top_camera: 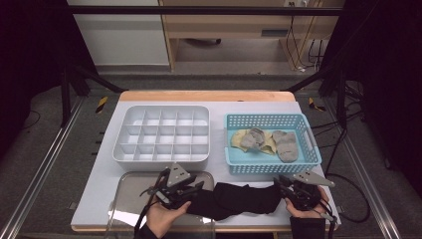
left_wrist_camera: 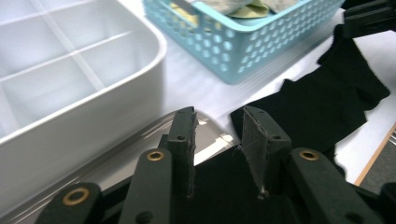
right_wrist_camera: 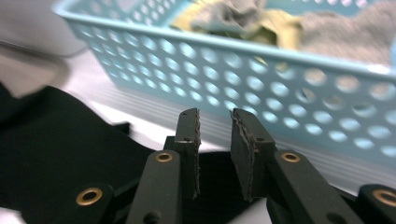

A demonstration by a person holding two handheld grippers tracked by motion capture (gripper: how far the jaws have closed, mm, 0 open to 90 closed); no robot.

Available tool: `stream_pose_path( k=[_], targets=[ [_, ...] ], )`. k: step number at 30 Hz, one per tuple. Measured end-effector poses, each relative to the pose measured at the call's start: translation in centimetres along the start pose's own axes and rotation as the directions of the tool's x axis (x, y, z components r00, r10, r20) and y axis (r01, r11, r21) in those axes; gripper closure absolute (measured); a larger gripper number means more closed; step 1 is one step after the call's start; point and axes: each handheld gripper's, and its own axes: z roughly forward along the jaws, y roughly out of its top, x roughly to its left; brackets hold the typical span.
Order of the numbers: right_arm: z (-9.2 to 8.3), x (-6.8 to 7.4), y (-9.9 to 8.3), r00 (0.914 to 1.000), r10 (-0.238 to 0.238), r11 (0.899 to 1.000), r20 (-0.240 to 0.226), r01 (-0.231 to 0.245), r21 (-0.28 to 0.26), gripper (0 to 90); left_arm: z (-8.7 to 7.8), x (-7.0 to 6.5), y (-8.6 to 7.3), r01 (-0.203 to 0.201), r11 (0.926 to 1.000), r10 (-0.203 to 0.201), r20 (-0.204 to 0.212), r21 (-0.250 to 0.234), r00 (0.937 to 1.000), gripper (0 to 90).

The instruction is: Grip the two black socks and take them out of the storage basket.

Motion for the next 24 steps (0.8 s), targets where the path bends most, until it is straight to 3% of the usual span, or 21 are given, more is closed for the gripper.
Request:
stream_pose_path(
  k=[7, 10, 13, 19, 24],
  targets=[
    [0.7, -0.1, -0.5, 1.0000, 0.000, 1.000, 0.004, 0.000, 0.013, 72.2, 4.6, -2.2, -0.4, -0.001, 0.9967, -0.001, 0.029, 0.081, 0.9996, 57.6],
    [0.7, -0.1, -0.5, 0.9999, -0.008, 1.000, 0.008, 0.008, 0.006, 72.3, 6.1, -2.8, -0.6, -0.009, 0.9922, 0.011, -0.012, 0.125, 0.9999, 56.5],
    [0.4, -0.2, -0.5, 0.9999, -0.001, 1.000, 0.012, 0.001, 0.003, 72.1, 6.9, -3.0, -0.9, -0.010, 0.9879, 0.015, -0.030, 0.155, 0.9994, 62.6],
    [-0.1, -0.5, -0.5, 0.9998, -0.001, 1.000, 0.021, 0.001, -0.015, 71.3, 7.0, -2.8, -1.1, 0.001, 0.9881, 0.005, -0.035, 0.154, 0.9994, 85.0],
    [-0.6, -0.5, -0.3, 0.9998, 0.000, 0.999, 0.021, 0.000, -0.038, 70.9, 4.8, -2.1, -0.8, 0.023, 0.9977, -0.023, -0.001, 0.065, 0.9997, 86.3]
  ],
)
